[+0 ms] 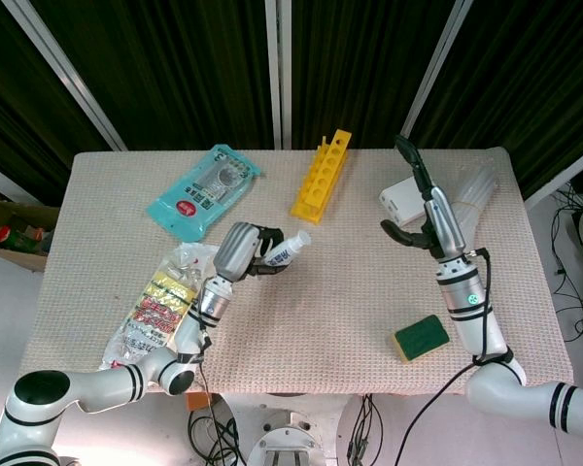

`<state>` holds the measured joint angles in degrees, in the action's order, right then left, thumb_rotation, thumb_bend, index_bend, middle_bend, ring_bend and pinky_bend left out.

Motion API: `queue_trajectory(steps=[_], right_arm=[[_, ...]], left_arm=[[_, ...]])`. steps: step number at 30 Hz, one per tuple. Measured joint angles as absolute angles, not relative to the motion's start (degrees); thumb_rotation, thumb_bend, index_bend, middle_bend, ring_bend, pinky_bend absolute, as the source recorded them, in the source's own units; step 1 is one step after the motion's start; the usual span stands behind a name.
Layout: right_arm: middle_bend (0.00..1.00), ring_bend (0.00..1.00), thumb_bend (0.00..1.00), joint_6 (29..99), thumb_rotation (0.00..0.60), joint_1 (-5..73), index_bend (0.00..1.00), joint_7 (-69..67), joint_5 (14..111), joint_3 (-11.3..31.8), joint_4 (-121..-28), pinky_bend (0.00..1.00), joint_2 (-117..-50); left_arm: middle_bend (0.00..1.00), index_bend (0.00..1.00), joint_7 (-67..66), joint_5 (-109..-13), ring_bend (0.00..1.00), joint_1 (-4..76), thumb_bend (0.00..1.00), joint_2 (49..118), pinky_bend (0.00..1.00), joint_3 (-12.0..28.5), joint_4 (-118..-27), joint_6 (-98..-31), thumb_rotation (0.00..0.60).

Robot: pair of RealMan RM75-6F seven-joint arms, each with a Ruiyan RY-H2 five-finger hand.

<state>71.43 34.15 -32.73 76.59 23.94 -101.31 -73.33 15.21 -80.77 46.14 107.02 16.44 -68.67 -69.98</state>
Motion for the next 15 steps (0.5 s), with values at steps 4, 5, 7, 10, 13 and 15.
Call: queue_trajectory(steps=[4, 5, 7, 10, 13, 15], right_arm=[[0.00, 0.00, 0.00, 72.49, 0.189, 31.92, 0.00, -34.19, 76.80, 22.36, -100.86, 0.00, -72.25], [0.00, 0.00, 0.00, 72.73, 0.189, 31.49, 0.00, -34.53, 76.88, 22.04, -100.60, 0.00, -72.13], [0.00, 0.00, 0.00, 73.12, 0.189, 30.88, 0.00, -34.72, 76.92, 21.64, -100.16, 0.00, -71.99], [0.00, 0.00, 0.00, 73.55, 0.189, 30.07, 0.00, -34.74, 76.92, 21.12, -99.86, 0.00, -71.77], [0.00, 0.00, 0.00, 73.91, 0.188, 29.13, 0.00, -34.76, 77.06, 20.38, -99.81, 0.00, -71.30], [0.00, 0.00, 0.00, 74.26, 0.188, 28.40, 0.00, -34.41, 77.44, 19.63, -99.71, 0.00, -70.94]], left_arm=[[0.29, 0.14, 9.11, -80.18, 0.26, 46.32, 0.09, 103.18, 0.38, 14.06, -70.97, -64.66, 0.597], [0.19, 0.08, 8.12, -79.93, 0.17, 46.39, 0.06, 102.09, 0.28, 13.56, -71.77, -63.01, 0.565], [0.10, 0.05, 5.59, -79.31, 0.08, 46.43, 0.01, 100.31, 0.15, 12.90, -73.28, -59.77, 0.427], [0.06, 0.04, -0.03, -78.11, 0.06, 46.15, 0.00, 99.02, 0.13, 12.42, -75.36, -58.97, 0.284], [0.06, 0.04, -5.89, -76.41, 0.05, 45.52, 0.00, 97.34, 0.13, 12.15, -78.03, -60.23, 0.261], [0.06, 0.04, -8.37, -75.17, 0.05, 44.90, 0.00, 95.64, 0.13, 11.97, -80.48, -60.67, 0.259]])
